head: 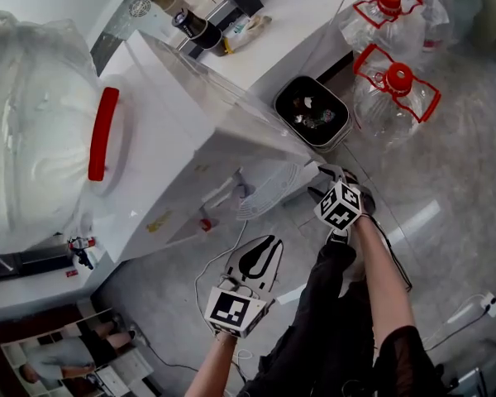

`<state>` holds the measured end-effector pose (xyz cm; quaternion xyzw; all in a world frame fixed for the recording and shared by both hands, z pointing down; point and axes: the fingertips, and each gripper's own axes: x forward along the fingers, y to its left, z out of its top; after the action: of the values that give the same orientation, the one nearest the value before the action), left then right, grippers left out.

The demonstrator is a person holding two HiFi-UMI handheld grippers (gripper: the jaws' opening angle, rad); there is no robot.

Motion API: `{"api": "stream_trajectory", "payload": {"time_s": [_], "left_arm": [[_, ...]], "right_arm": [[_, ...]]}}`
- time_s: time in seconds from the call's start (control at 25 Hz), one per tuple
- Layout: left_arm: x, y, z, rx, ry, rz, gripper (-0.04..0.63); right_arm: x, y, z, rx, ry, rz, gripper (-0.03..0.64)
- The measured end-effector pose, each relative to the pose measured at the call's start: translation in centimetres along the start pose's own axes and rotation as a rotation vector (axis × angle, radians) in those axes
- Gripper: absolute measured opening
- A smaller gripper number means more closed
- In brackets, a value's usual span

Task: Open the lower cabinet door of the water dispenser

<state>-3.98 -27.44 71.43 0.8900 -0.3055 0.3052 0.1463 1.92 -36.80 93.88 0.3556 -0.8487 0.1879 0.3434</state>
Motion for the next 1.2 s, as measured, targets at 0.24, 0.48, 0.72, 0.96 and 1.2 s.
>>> {"api": "stream_trajectory", "payload": {"time_s": [0.24, 0.48, 0.72, 0.96, 1.2], "left_arm": [[-1.5, -1.0, -1.0, 0.006, 0.007, 0.021, 0.051], [-4.4, -4.2, -1.2, -0.041, -0.050, 0.066, 0.051], [-9.2, -8.0, -5.3, -0.117, -0.027, 0.102, 0.051], [-13.6, -9.8, -10.0, -0.180, 0.013, 0.155, 0.051], [-16.7, -8.3, -11.2, -0.210, -0.015, 0.237, 0.051]], "right_arm": [[-3.2, 3.6, -3.5, -0.018, 0.042, 0.042, 0.234], [-6.4, 9.7, -7.3, -0.029, 0.100, 0.117, 0.222], [-8.3, 18.1, -9.7, -0.035, 0.155, 0.223, 0.196], [-8.3, 27.9, -11.0, -0.082, 0.191, 0.363, 0.186], [-9.1, 31.7, -10.0, -0.067, 0.176, 0.418, 0.183]]}}
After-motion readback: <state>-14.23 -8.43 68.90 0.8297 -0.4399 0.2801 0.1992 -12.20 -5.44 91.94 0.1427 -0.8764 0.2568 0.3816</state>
